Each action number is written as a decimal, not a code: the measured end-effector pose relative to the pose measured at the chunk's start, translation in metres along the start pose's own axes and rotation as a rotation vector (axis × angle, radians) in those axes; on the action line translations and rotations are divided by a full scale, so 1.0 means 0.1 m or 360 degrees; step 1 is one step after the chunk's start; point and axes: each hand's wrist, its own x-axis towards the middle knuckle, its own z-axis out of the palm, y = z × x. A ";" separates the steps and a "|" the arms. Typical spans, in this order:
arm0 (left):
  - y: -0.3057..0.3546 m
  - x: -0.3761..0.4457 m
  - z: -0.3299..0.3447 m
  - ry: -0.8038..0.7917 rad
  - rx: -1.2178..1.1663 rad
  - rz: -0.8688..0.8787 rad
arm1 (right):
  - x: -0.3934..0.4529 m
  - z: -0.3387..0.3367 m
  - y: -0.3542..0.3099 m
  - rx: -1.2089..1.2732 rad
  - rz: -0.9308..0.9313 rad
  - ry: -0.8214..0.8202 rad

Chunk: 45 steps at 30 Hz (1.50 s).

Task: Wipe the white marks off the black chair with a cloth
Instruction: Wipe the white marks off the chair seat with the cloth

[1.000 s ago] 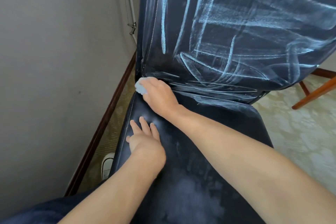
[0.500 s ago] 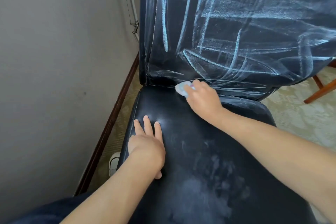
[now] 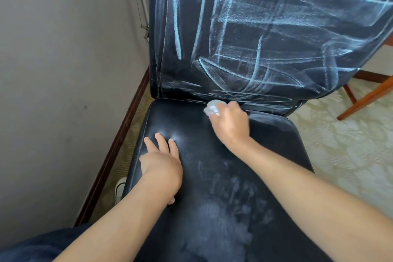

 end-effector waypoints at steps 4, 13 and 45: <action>-0.07 -0.04 0.01 -0.0007 -0.0120 0.0017 | -0.14 0.30 -0.77 0.0277 -0.0409 0.0009; 0.07 -0.02 -0.06 0.0041 -0.0469 0.0378 | -0.11 0.05 1.10 -0.0076 0.0350 0.0284; 1.63 0.66 -0.36 0.0948 -0.0554 0.0125 | -0.07 0.05 2.04 0.0076 0.0756 0.0383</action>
